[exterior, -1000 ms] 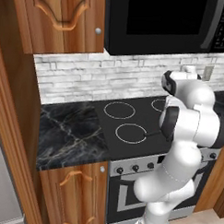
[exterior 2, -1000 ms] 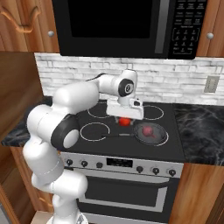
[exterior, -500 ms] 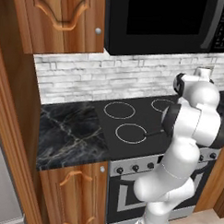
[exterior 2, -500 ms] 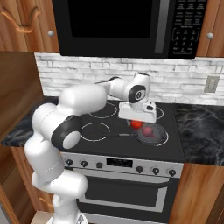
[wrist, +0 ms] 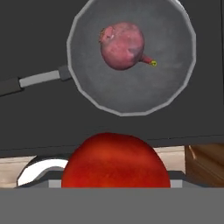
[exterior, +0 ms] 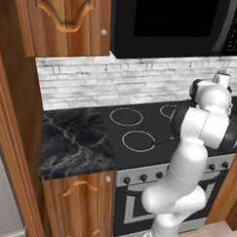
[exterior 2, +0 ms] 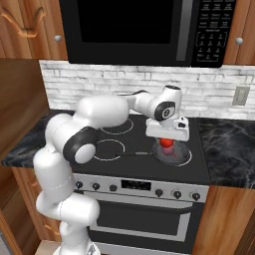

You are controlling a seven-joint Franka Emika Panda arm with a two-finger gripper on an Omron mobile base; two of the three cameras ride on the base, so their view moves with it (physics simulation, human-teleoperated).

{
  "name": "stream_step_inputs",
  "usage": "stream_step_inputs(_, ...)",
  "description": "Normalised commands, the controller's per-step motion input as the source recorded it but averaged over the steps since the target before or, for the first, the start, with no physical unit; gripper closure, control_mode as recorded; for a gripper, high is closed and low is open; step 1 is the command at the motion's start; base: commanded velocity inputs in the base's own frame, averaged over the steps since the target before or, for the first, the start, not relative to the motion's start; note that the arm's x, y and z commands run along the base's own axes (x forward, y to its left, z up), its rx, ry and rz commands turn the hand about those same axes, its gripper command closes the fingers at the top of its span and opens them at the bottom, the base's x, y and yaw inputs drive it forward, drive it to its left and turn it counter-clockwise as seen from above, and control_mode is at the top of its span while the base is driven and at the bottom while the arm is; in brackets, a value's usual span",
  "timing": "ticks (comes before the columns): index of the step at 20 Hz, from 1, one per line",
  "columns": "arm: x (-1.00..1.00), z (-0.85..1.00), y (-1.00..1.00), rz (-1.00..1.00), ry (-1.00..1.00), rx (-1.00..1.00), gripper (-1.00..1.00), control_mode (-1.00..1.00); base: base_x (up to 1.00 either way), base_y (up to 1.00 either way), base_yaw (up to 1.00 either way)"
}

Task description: Place the pan on the front right burner on the stove. Then place the tomato and the onion in the pan and turn on the front right burner.

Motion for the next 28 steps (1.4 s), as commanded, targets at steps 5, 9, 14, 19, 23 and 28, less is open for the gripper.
stream_step_inputs(5,0.35,-0.19,-0.31,0.00,0.00,0.00,1.00,-1.00,0.00,0.00,0.00)
stream_step_inputs(9,0.30,-0.28,-0.27,0.00,0.00,0.00,1.00,-1.00,0.00,0.00,0.00)
stream_step_inputs(14,0.29,-0.22,-0.26,0.00,0.00,0.00,1.00,-1.00,0.00,0.00,0.00)
stream_step_inputs(19,0.21,-0.20,-0.14,0.00,0.00,0.00,1.00,-1.00,0.00,0.00,0.00)
stream_step_inputs(23,0.11,-0.25,-0.03,0.00,0.00,0.01,1.00,-1.00,0.00,0.00,0.00)
stream_step_inputs(28,0.11,-0.33,0.00,0.00,0.00,0.02,1.00,-1.00,0.00,0.00,0.00)
